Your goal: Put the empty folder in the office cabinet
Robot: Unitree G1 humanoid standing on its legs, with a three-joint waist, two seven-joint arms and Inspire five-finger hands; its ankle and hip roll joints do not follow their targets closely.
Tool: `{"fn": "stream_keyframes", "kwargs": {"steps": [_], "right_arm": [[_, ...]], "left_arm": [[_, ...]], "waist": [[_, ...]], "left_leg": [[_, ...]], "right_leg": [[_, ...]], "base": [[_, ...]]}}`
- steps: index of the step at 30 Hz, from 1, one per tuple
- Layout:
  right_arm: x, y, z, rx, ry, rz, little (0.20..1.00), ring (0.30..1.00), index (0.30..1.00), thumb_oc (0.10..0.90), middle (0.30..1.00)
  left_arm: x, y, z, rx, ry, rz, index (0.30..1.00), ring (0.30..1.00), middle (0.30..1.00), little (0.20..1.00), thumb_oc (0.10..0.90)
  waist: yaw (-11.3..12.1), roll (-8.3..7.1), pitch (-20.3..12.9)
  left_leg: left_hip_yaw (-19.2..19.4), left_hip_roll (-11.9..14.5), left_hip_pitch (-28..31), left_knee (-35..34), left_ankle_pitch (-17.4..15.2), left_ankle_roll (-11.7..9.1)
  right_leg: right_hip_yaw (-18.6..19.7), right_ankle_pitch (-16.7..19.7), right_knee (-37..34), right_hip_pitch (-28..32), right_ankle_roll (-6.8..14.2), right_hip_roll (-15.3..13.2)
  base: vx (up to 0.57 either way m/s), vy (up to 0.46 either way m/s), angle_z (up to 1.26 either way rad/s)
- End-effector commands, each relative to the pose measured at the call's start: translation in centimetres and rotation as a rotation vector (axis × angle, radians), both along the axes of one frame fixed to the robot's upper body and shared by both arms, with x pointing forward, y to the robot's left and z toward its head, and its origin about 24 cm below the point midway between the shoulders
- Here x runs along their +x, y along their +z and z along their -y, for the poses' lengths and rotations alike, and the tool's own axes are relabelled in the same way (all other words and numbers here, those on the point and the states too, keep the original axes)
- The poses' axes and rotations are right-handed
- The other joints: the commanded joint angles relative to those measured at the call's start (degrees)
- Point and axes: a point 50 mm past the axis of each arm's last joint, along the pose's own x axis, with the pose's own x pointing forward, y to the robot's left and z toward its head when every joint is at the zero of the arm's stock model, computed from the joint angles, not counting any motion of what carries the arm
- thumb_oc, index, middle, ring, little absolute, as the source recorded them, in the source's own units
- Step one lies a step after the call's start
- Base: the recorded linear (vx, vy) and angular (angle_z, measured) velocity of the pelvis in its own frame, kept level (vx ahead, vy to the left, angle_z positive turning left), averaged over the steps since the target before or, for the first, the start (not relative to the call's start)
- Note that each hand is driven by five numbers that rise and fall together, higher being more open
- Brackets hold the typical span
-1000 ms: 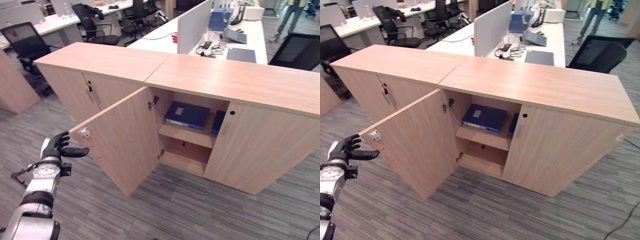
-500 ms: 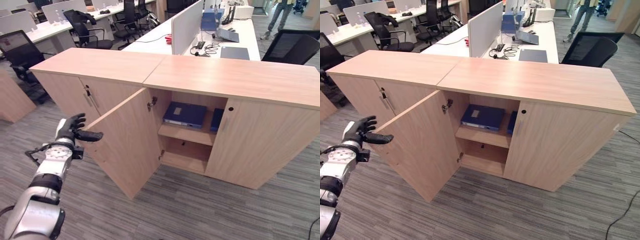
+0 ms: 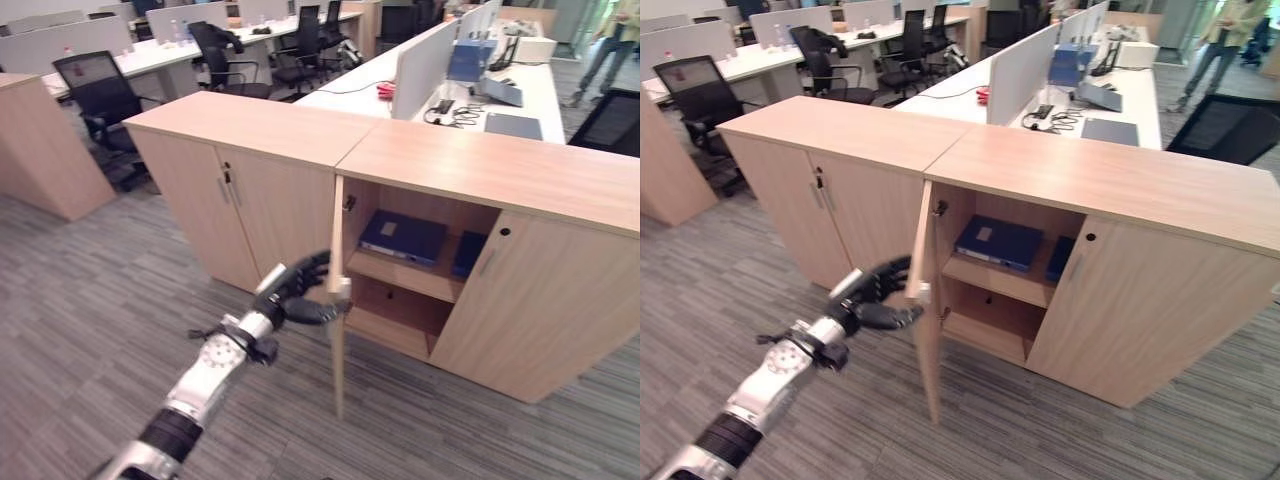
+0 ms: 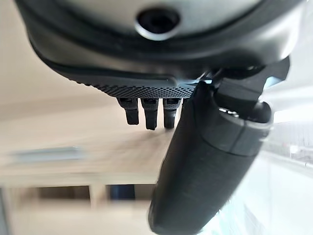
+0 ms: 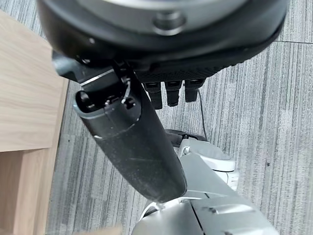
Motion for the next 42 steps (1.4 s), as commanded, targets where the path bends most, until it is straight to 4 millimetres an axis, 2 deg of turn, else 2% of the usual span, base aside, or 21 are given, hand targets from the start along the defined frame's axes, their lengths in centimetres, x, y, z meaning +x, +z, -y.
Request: {"fn": "stream_keyframes", "kwargs": {"steps": [1,6,10,13,17,21,22,24,25,29,30,31,32,34,35,36,37,38,39,40,42], "right_arm": [[4.7,0.1,-1.6,0.023,0.060,0.117,0.900,0.900,0.900,0.800,0.900],[4.7,-0.2,-3.0,0.064,0.066,0.110,0.900,0.900,0.900,0.800,0.900],[4.8,-0.4,-3.7,0.075,0.110,0.103,0.900,0.900,0.900,0.800,0.900],[4.5,-0.5,-3.7,0.070,0.127,0.084,0.900,0.900,0.900,0.800,0.900],[3.7,-0.6,-3.5,0.061,0.117,0.054,0.900,0.900,0.900,0.800,0.900],[2.1,-0.7,-3.1,0.053,0.104,-0.002,0.900,0.900,0.900,0.800,0.900],[1.6,-0.8,-3.1,0.053,0.100,-0.018,0.900,0.900,0.900,0.800,0.900],[1.6,-0.9,-3.8,0.067,0.108,-0.017,0.900,0.900,0.900,0.800,0.900],[1.6,-0.9,-3.8,0.067,0.108,-0.017,0.900,0.900,0.900,0.800,0.900],[1.5,-1.0,-4.3,0.082,0.154,-0.021,0.900,0.900,0.900,0.800,0.900],[1.9,-0.9,-4.0,0.073,0.168,-0.015,0.900,0.900,0.900,0.800,0.900],[1.9,-0.9,-4.0,0.073,0.168,-0.015,0.900,0.900,0.900,0.800,0.900],[2.4,-0.9,-4.0,0.072,0.180,-0.003,0.900,0.900,0.900,0.800,0.900],[2.6,-0.9,-4.0,0.072,0.184,0.003,0.900,0.900,0.900,0.800,0.900],[2.8,-0.9,-4.3,0.075,0.195,0.008,0.900,0.900,0.900,0.800,0.900],[2.7,-0.9,-4.3,0.075,0.195,0.008,0.900,0.900,0.900,0.800,0.900],[2.8,-0.9,-4.5,0.077,0.203,0.013,0.900,0.900,0.900,0.800,0.900],[2.8,-0.9,-4.5,0.077,0.203,0.013,0.900,0.900,0.900,0.800,0.900],[2.8,-1.0,-4.9,0.082,0.201,0.022,0.900,0.900,0.900,0.800,0.900],[2.8,-1.0,-4.9,0.082,0.201,0.022,0.900,0.900,0.900,0.800,0.900],[2.4,-1.1,-5.1,0.087,0.201,0.019,0.900,0.900,0.900,0.800,0.900]], "left_arm": [[-0.1,4.8,7.0,-0.228,-0.279,0.153,0.900,0.900,0.900,0.900,0.800],[-1.2,10.5,12.7,-0.275,-0.572,0.345,0.900,0.900,0.900,0.900,0.800],[-2.4,13.7,16.1,-0.362,-0.708,0.420,0.900,0.900,0.900,0.900,0.800],[-2.4,14.4,17.3,-0.389,-0.721,0.426,0.900,0.900,0.900,0.900,0.800],[-1.4,12.9,16.5,-0.357,-0.654,0.376,0.900,0.900,0.900,0.900,0.800],[-0.5,10.8,14.5,-0.295,-0.587,0.323,0.900,0.900,0.900,0.900,0.800],[-0.1,8.9,13.3,-0.277,-0.533,0.257,0.900,0.900,0.900,0.900,0.800],[0.0,7.4,12.1,-0.270,-0.483,0.198,0.900,0.900,0.900,0.900,0.800],[0.0,7.4,12.1,-0.270,-0.482,0.198,0.900,0.900,0.900,0.900,0.800],[-0.3,3.8,9.9,-0.285,-0.379,0.045,0.900,0.900,0.900,0.900,0.800],[-0.8,2.0,8.5,-0.292,-0.332,-0.036,0.900,0.900,0.900,0.900,0.800],[-0.8,2.0,8.5,-0.292,-0.332,-0.036,0.900,0.900,0.900,0.900,0.800],[-1.4,0.3,7.3,-0.277,-0.287,-0.092,0.900,0.900,0.900,0.900,0.800],[-1.5,-0.4,6.7,-0.267,-0.252,-0.113,0.900,0.900,0.900,0.900,0.800],[-2.0,-2.6,5.4,-0.257,-0.151,-0.187,0.900,0.900,0.900,0.900,0.800],[-2.0,-2.6,5.4,-0.257,-0.151,-0.187,0.900,0.900,0.900,0.900,0.800],[-2.9,-5.1,4.0,-0.265,-0.021,-0.281,0.900,0.900,0.900,0.900,0.800],[-2.9,-5.1,4.0,-0.265,-0.021,-0.281,0.900,0.900,0.900,0.900,0.800],[-4.7,-8.4,1.7,-0.205,0.139,-0.384,0.900,0.900,0.900,0.900,0.800],[-4.7,-8.4,1.7,-0.205,0.139,-0.384,0.900,0.900,0.900,0.900,0.800],[-6.3,-10.9,0.3,-0.176,0.264,-0.491,0.900,0.900,0.900,0.900,0.800]], "waist": [[-1.5,1.65,0.8],[-2.4,1.26,0.9],[-4.0,1.24,1.1],[-5.0,1.42,1.1],[-5.7,1.70,1.2],[-5.9,1.99,1.1],[-5.9,2.16,1.1],[-6.1,2.32,0.9],[-6.1,2.26,0.8],[-6.6,2.47,0.5],[-6.6,2.45,0.2],[-6.6,2.45,0.2],[-6.3,2.42,-0.2],[-6.2,2.41,-0.3],[-5.9,2.19,-0.7],[-6.0,2.21,-0.7],[-5.7,1.90,-0.8],[-5.7,1.91,-0.9],[-5.0,1.07,-0.9],[-5.0,1.08,-0.9],[-4.7,0.44,-0.8]], "left_leg": [[-2.7,2.3,3.2,-0.1,-7.9,-0.6],[-2.8,2.5,2.8,-0.1,-7.6,-0.9],[-2.2,2.9,2.9,-0.1,-7.6,-1.1],[-1.6,3.3,3.0,-0.1,-7.6,-1.3],[-1.1,4.0,3.4,-0.1,-7.6,-1.7],[-0.7,4.7,4.0,-0.1,-7.6,-2.2],[-0.6,5.1,4.5,-0.1,-7.7,-2.5],[-0.4,5.4,4.7,-0.1,-7.6,-2.8],[-0.4,5.4,4.5,-0.1,-7.5,-2.8],[0.3,6.3,4.9,-0.1,-7.3,-3.4],[0.6,6.8,5.2,-0.1,-7.1,-3.7],[0.6,6.8,5.2,-0.1,-7.1,-3.7],[0.7,7.3,5.4,-0.1,-6.9,-4.0],[0.7,7.6,5.5,-0.1,-6.9,-4.1],[0.9,8.2,5.8,-0.1,-6.6,-4.4],[0.9,8.2,5.8,-0.1,-6.6,-4.4],[1.0,8.9,5.9,-0.1,-6.1,-4.8],[1.0,8.9,5.9,-0.1,-6.1,-4.8],[0.9,10.0,5.8,-0.1,-5.4,-5.5],[0.9,10.0,5.8,-0.1,-5.4,-5.5],[1.0,10.8,6.0,-0.1,-4.8,-5.9]], "right_leg": [[-1.5,-2.3,-0.8,0.7,3.3,1.1],[-1.6,-2.5,-1.2,0.7,3.1,1.5],[-0.5,-2.7,-1.4,0.4,2.8,2.1],[0.2,-3.0,-1.4,0.1,2.5,2.5],[1.1,-3.4,-1.8,0.2,2.0,3.3],[1.2,-4.0,-2.3,1.0,1.6,4.1],[1.4,-4.3,-2.5,1.5,1.3,4.5],[1.7,-4.5,-2.6,1.7,1.0,4.9],[1.7,-4.4,-2.7,1.5,1.0,4.8],[2.5,-5.0,-2.8,1.7,0.4,5.9],[3.0,-5.4,-2.9,1.9,0.1,6.5],[3.0,-5.4,-2.9,1.9,0.1,6.5],[3.3,-5.8,-2.9,2.0,-0.3,7.0],[3.5,-6.1,-2.9,2.2,-0.5,7.3],[3.9,-6.6,-2.9,2.3,-1.0,8.1],[3.9,-6.6,-2.9,2.3,-1.0,8.1],[4.1,-7.1,-2.9,2.4,-1.6,8.8],[4.1,-7.1,-2.9,2.4,-1.6,8.9],[4.6,-7.7,-2.9,2.5,-2.4,10.1],[4.6,-7.7,-2.9,2.5,-2.4,10.1],[5.0,-8.0,-2.9,2.6,-3.0,11.1]], "base": [[-0.02,-0.055,-0.09],[-0.02,-0.047,-0.11],[-0.01,-0.052,-0.08],[-0.01,-0.057,-0.09],[0.01,-0.060,-0.19],[0.02,-0.053,-0.07],[0.04,-0.072,-0.05],[0.03,-0.051,-0.04],[0.02,-0.036,-0.05],[0.02,-0.064,-0.08],[0.02,-0.083,-0.07],[0.03,-0.111,-0.13],[0.02,-0.082,-0.14],[0.03,-0.092,-0.17],[0.02,-0.072,-0.07],[0.04,-0.153,-0.06],[0.02,-0.082,-0.09],[0.03,-0.224,-0.11],[0.01,-0.143,-0.08],[0.03,-0.201,-0.06],[0.02,-0.135,-0.03]]}}
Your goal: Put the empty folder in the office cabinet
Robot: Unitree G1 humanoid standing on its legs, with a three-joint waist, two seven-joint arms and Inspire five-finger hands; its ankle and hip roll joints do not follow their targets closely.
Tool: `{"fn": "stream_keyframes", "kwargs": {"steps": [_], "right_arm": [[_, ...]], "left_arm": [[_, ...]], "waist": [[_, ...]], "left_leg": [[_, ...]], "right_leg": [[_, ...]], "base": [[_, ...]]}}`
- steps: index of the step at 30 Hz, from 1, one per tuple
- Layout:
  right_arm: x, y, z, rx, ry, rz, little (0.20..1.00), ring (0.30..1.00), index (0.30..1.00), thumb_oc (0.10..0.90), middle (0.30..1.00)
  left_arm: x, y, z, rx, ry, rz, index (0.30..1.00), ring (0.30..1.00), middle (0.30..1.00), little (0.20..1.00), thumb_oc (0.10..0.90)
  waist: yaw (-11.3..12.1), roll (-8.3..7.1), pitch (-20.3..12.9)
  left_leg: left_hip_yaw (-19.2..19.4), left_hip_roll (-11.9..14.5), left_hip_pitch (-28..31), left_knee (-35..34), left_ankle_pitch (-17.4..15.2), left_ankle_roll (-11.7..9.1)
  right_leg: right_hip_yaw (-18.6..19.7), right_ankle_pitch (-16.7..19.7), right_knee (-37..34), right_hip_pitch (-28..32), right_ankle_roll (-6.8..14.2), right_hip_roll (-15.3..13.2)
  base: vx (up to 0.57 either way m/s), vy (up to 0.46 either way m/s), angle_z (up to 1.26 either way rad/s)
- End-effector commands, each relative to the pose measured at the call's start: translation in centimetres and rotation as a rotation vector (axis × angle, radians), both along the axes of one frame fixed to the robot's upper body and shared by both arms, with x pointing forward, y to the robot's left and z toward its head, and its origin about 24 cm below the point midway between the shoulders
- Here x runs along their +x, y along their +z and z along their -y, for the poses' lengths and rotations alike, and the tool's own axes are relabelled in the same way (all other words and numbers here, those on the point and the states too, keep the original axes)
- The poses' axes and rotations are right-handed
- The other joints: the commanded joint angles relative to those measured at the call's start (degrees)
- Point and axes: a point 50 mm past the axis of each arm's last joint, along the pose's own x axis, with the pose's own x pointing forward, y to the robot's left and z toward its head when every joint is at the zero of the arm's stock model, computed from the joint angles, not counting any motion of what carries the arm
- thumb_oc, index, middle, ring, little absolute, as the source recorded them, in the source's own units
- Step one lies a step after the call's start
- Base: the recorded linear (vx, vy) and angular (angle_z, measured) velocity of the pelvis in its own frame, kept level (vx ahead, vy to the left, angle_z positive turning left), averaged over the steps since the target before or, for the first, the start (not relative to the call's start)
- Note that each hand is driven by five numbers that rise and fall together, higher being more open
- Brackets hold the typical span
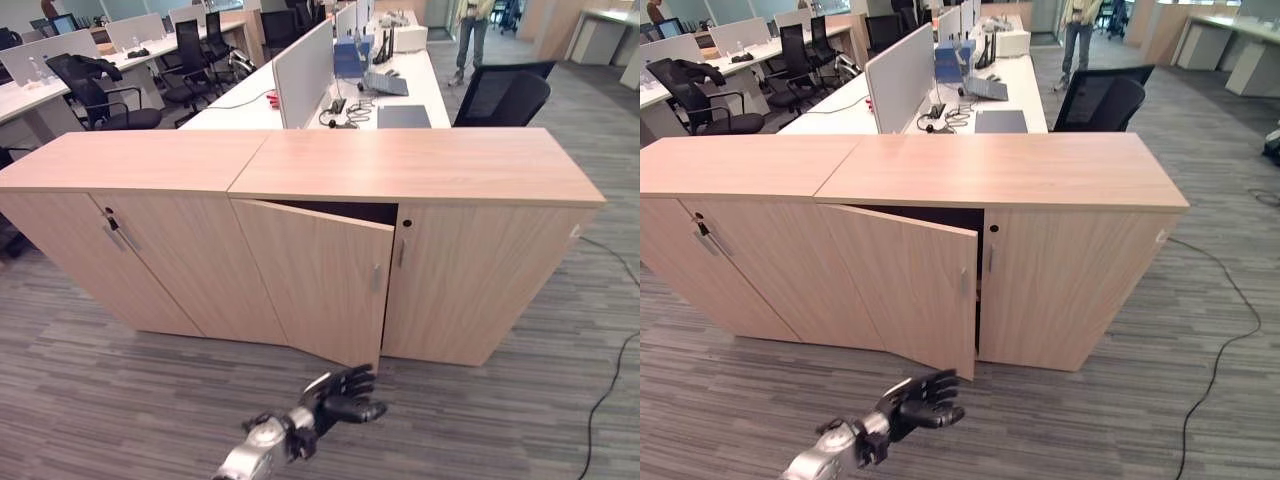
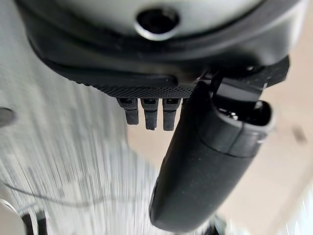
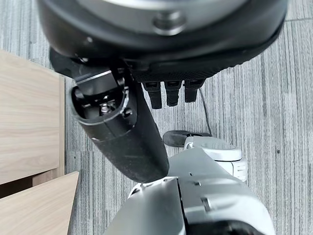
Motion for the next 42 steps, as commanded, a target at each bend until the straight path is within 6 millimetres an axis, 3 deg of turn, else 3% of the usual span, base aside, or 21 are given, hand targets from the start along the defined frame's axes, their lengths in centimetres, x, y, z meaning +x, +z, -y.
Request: {"fn": "stream_keyframes", "kwargs": {"steps": [1,6,8,9,11,12,14,15,16,17,19,21,24,26,31,37,42], "right_arm": [[1.1,-0.4,-2.4,0.063,0.070,0.008,0.900,0.900,0.900,0.800,0.900],[0.3,-0.4,-2.1,0.059,0.088,-0.013,0.900,0.900,0.900,0.800,0.900],[-0.1,-0.4,-1.8,0.057,0.093,-0.024,0.900,0.900,0.900,0.800,0.900],[-0.2,-0.3,-1.3,0.040,0.094,-0.027,0.900,0.900,0.900,0.800,0.900],[-0.1,-0.3,-1.0,0.033,0.086,-0.022,0.900,0.900,0.900,0.800,0.900],[0.4,-0.1,-0.5,0.016,0.063,0.003,0.900,0.900,0.900,0.800,0.900],[0.5,0.0,-0.3,0.013,0.057,0.009,0.900,0.900,0.900,0.800,0.900],[0.6,0.1,0.3,0.003,0.050,0.010,0.900,0.900,0.900,0.800,0.900],[0.6,0.1,0.2,0.003,0.050,0.011,0.900,0.900,0.900,0.800,0.900],[0.7,0.2,0.6,-0.010,0.037,0.013,0.900,0.900,0.900,0.800,0.900],[0.7,0.2,0.7,-0.012,0.026,0.015,0.900,0.900,0.900,0.800,0.900],[0.8,0.2,0.7,-0.014,0.010,0.016,0.900,0.900,0.900,0.800,0.900],[0.9,0.2,0.5,-0.018,0.011,0.015,0.900,0.900,0.900,0.800,0.900],[0.9,0.1,0.1,-0.015,0.016,0.018,0.900,0.900,0.900,0.800,0.900],[1.4,0.0,-0.5,-0.016,0.020,0.042,0.900,0.900,0.900,0.800,0.900],[1.6,0.1,-0.1,-0.022,0.060,0.028,0.900,0.900,0.900,0.800,0.900],[1.3,0.1,0.0,-0.018,0.065,0.014,0.900,0.900,0.900,0.800,0.900]], "left_arm": [[2.2,-0.3,-0.4,0.018,0.121,0.036,0.900,0.900,0.900,0.900,0.800],[-0.7,-3.3,-3.5,0.102,0.271,-0.158,0.900,0.900,0.900,0.900,0.800],[-2.4,-4.4,-4.9,0.128,0.345,-0.251,0.900,0.900,0.900,0.900,0.800],[-4.8,-5.2,-7.3,0.157,0.514,-0.348,0.900,0.900,0.900,0.900,0.800],[-5.3,-5.3,-7.9,0.160,0.578,-0.363,0.900,0.900,0.900,0.900,0.800],[-6.9,-5.6,-9.0,0.179,0.689,-0.401,0.900,0.900,0.900,0.900,0.800],[-7.8,-5.7,-9.5,0.193,0.721,-0.422,0.900,0.900,0.900,0.900,0.800],[-9.5,-5.9,-10.2,0.221,0.785,-0.467,0.900,0.900,0.900,0.900,0.800],[-9.5,-5.9,-10.3,0.221,0.785,-0.467,0.900,0.900,0.900,0.900,0.800],[-10.5,-6.1,-10.5,0.232,0.817,-0.499,0.900,0.900,0.900,0.900,0.800],[-10.5,-6.0,-10.8,0.250,0.822,-0.499,0.900,0.900,0.900,0.900,0.800],[-11.8,-6.2,-10.8,0.355,0.735,-0.536,0.900,0.900,0.900,0.900,0.800],[-11.8,-6.3,-10.3,0.406,0.651,-0.530,0.900,0.900,0.900,0.900,0.800],[-10.7,-6.1,-10.2,0.485,0.556,-0.462,0.900,0.900,0.900,0.900,0.800],[-8.2,-5.8,-8.5,0.539,0.305,-0.342,0.900,0.900,0.900,0.900,0.800],[-6.5,-5.5,-7.7,0.462,0.252,-0.291,0.900,0.900,0.900,0.900,0.800],[-7.2,-5.7,-7.6,0.427,0.276,-0.329,0.900,0.900,0.900,0.900,0.800]], "waist": [[0.9,-1.18,-0.4],[0.7,-2.71,0.1],[0.7,-3.22,0.3],[1.6,-4.02,0.9],[2.1,-4.38,1.2],[3.1,-4.30,1.7],[3.4,-4.36,1.8],[4.6,-4.30,2.3],[4.5,-4.35,2.2],[5.3,-4.35,2.6],[5.5,-4.32,2.8],[6.0,-3.41,2.2],[6.0,-2.49,1.0],[5.9,-2.18,0.1],[5.2,-1.92,-0.4],[4.2,-1.00,-0.8],[4.0,-0.81,-1.2]], "left_leg": [[-4.8,4.1,1.6,-0.4,-3.4,-3.7],[-4.3,6.4,1.2,1.5,-2.5,-4.8],[-4.1,7.6,1.1,5.1,-4.4,-5.4],[-4.4,8.1,-0.4,10.0,-5.9,-5.4],[-5.1,7.1,-1.6,10.9,-5.4,-4.5],[-8.5,4.6,-2.9,11.5,-6.5,-3.5],[-9.9,3.2,-3.6,11.7,-6.8,-3.1],[-13.8,0.0,-5.0,12.2,-7.6,-2.6],[-13.9,-0.1,-5.2,12.2,-7.4,-2.5],[-17.0,-2.7,-7.7,12.7,-7.0,-2.4],[-17.8,-3.7,-9.6,13.4,-6.6,-2.4],[-17.9,-4.8,-8.0,9.0,-5.7,-1.2],[-18.3,-5.0,-5.2,3.0,-4.3,-0.5],[-18.6,-5.3,-3.4,0.1,-3.5,-0.3],[-18.0,-5.5,-1.7,-0.4,-4.4,0.2],[-16.7,-5.6,-0.8,-0.4,-5.3,0.7],[-16.1,-5.8,0.0,-0.4,-5.9,1.0]], "right_leg": [[-0.7,-7.0,0.4,0.6,0.4,3.5],[-0.3,-8.0,1.8,0.5,-1.0,5.1],[0.1,-9.2,2.5,1.4,-1.5,5.9],[0.2,-9.8,2.4,2.3,-2.3,6.3],[0.0,-9.2,2.5,1.7,-2.6,5.8],[0.0,-9.2,2.5,1.7,-2.5,5.5],[-0.1,-9.1,2.6,1.5,-2.5,5.3],[0.3,-9.0,2.9,1.3,-2.4,5.1],[0.2,-8.9,2.9,1.1,-2.4,5.0],[0.3,-8.6,3.0,0.7,-2.2,4.7],[0.2,-8.5,3.1,0.4,-2.1,4.5],[0.5,-7.9,2.7,0.2,-1.5,4.7],[0.7,-7.4,1.7,-0.2,-1.0,4.8],[0.8,-7.2,0.7,0.3,-0.7,4.7],[1.8,-7.0,0.4,1.4,0.0,4.2],[3.1,-6.6,0.7,1.4,0.4,3.8],[4.1,-6.5,0.6,1.7,0.6,3.8]], "base": [[0.01,-0.173,-0.02],[0.01,-0.142,-0.01],[0.08,-0.178,-0.01],[0.01,-0.162,-0.03],[-0.06,-0.071,-0.16],[0.00,0.009,-0.26],[0.00,0.021,-0.01],[-0.01,0.028,0.17],[-0.02,0.058,0.05],[-0.04,0.053,-0.22],[-0.01,0.074,-0.22],[0.05,0.130,0.00],[0.03,0.105,-0.03],[0.05,0.093,0.02],[0.03,0.072,0.00],[0.02,0.065,-0.13],[0.03,0.025,-0.11]]}}
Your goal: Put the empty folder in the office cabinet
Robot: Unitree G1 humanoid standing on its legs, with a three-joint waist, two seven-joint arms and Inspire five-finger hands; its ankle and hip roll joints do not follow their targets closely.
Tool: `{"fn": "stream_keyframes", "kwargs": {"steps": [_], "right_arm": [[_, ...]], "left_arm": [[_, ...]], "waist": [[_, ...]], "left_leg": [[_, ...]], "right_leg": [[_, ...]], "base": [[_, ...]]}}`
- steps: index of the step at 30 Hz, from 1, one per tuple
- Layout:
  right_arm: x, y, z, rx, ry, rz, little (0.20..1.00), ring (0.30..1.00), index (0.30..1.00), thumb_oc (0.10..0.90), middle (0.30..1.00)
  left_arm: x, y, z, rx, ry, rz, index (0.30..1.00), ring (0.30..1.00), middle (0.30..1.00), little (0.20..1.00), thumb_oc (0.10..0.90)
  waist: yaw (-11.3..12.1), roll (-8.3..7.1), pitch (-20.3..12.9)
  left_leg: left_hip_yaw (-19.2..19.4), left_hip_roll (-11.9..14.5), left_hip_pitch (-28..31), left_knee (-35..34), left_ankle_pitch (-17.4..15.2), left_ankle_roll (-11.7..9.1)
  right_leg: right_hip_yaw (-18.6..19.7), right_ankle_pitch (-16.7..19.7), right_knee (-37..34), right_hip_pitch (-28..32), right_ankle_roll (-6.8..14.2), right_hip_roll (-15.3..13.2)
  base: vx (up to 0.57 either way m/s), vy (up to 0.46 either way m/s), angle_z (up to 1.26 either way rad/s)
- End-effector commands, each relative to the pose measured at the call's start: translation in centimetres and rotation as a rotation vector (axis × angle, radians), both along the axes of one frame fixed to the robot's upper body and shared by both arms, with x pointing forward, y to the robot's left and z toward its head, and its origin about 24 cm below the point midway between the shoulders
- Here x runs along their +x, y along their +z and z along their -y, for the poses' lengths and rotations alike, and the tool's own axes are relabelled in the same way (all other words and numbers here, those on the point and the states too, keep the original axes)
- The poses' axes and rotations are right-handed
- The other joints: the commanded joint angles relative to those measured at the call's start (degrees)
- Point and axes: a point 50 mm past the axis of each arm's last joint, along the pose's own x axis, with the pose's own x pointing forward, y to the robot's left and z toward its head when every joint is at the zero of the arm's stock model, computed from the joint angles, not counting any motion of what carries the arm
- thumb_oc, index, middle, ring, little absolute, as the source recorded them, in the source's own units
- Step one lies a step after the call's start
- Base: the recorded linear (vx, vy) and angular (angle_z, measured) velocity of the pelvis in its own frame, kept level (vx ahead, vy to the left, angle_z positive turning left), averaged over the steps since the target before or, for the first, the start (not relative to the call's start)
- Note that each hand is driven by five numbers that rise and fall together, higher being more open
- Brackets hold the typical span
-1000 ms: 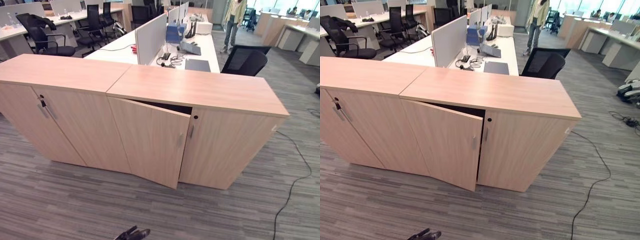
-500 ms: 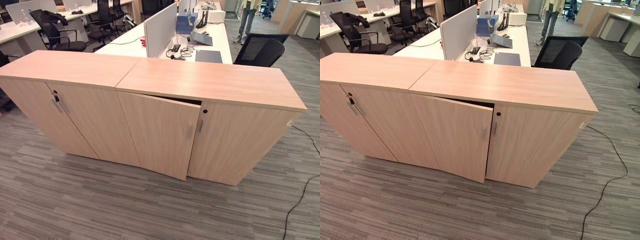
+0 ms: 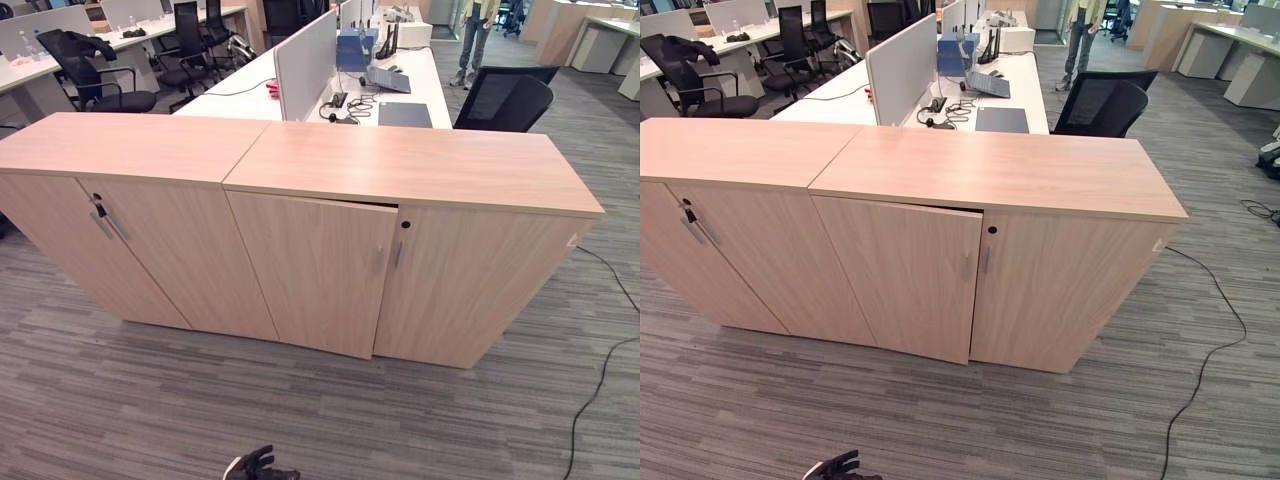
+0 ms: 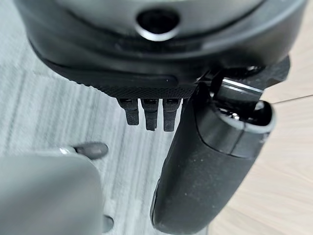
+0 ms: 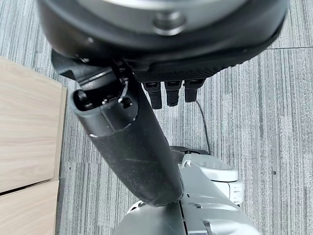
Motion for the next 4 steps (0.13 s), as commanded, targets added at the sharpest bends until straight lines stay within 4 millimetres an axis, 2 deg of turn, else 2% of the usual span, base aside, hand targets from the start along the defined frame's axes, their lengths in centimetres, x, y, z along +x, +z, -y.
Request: {"fn": "stream_keyframes", "kwargs": {"steps": [1,4], "right_arm": [[1.7,-0.2,-1.1,0.030,0.049,0.014,0.900,0.900,0.900,0.800,0.900],[1.4,-0.3,-1.5,0.039,0.042,0.008,0.900,0.900,0.900,0.800,0.900]], "left_arm": [[0.5,-0.1,0.3,-0.040,0.073,0.016,0.900,0.900,0.900,0.900,0.800],[-1.2,-0.4,-0.4,-0.026,0.143,-0.042,0.900,0.900,0.900,0.900,0.800]], "waist": [[-0.3,-0.24,-1.8],[0.0,-0.49,-1.8]], "left_leg": [[-1.6,-3.6,-1.2,-0.4,-4.7,0.5],[-1.7,-3.6,-1.0,-0.4,-4.7,0.6]], "right_leg": [[-0.7,-6.9,0.6,1.6,2.5,1.8],[-0.7,-6.9,0.4,1.8,2.5,1.7]], "base": [[0.05,0.017,-0.22],[0.03,-0.002,-0.11]]}}
